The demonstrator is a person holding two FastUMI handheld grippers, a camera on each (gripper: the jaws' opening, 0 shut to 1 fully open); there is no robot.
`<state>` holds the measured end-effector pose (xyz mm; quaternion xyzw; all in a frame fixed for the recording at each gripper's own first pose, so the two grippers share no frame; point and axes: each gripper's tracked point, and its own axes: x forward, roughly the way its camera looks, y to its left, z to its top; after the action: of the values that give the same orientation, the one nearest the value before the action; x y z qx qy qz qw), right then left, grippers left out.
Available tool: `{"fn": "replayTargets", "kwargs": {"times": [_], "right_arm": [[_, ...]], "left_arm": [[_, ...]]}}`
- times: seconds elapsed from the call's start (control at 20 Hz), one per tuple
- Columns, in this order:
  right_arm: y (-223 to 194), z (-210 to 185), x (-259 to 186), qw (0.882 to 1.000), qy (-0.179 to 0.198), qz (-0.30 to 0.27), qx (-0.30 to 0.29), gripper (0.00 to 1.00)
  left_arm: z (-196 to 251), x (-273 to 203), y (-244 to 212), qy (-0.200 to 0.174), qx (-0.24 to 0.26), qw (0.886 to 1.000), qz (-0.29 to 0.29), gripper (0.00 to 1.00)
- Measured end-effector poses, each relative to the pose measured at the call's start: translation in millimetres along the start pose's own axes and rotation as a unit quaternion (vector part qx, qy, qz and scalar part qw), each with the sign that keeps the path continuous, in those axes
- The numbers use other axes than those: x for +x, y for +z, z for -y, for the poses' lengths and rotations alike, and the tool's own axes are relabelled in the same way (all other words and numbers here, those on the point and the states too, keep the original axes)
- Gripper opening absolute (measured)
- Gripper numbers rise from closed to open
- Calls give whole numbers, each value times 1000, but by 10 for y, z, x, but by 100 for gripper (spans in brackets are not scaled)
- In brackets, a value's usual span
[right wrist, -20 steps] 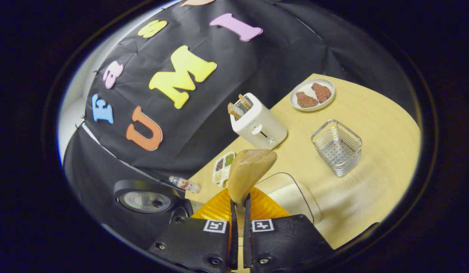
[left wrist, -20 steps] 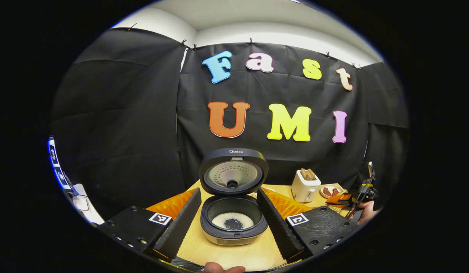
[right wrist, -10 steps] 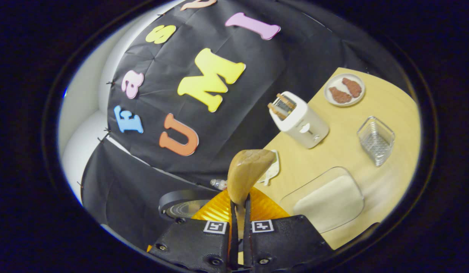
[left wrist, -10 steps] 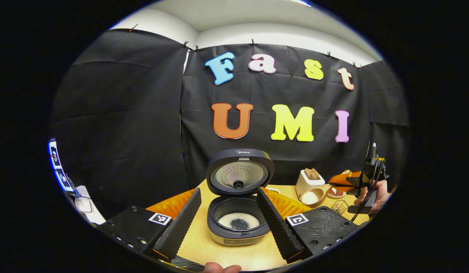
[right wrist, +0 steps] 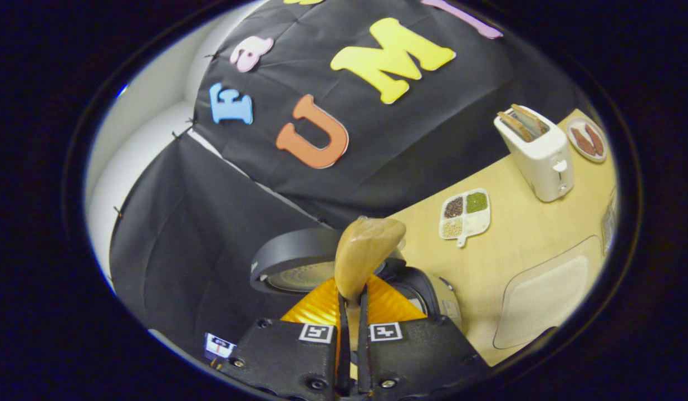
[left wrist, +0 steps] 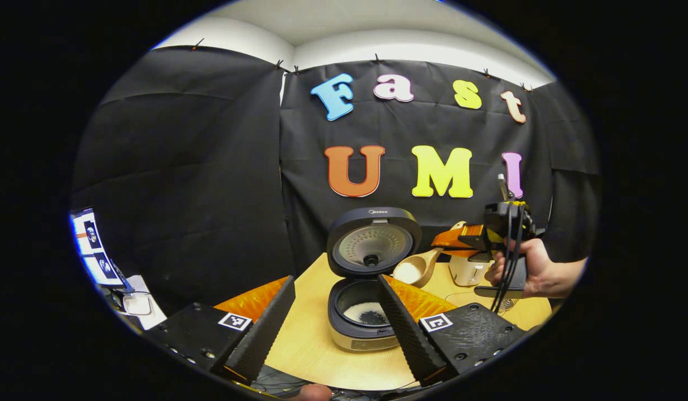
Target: Close the left gripper, press the button to open the rice cooker; take a wooden spoon from the chopstick holder with the right hand, scoop a spoonful of rice and pour it into the rice cooker, then put the wooden spoon back into the chopstick holder.
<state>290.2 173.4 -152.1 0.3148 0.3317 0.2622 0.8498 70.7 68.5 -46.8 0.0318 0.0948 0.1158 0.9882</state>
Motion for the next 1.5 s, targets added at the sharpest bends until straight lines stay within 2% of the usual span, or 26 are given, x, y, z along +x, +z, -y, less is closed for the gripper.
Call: {"fn": "replayTargets", "kwargs": {"times": [0.25, 0.55, 0.9, 1.05, 1.15, 1.5], "right_arm": [[-297, -69, 298, 993, -26, -30, -115, 11], [-368, -174, 450, 971, -41, -23, -233, 11], [-360, -264, 486, 947, -49, -10, -317, 11], [-363, -331, 464, 930, -48, -2, -365, 11], [-333, -386, 432, 914, -47, 7, -403, 11], [-268, -596, 358, 842, -33, 40, -536, 11]], "left_arm": [[-200, -89, -80, 35, 0, 999, -9, 95], [-404, -188, -145, 70, -17, 997, -18, 95], [-361, -247, -124, 81, -21, 996, -18, 95], [-315, -246, -127, 81, -21, 996, -16, 95], [-296, -245, -128, 79, -19, 997, -15, 95], [-252, -246, -114, 75, -19, 997, -8, 95]]}}
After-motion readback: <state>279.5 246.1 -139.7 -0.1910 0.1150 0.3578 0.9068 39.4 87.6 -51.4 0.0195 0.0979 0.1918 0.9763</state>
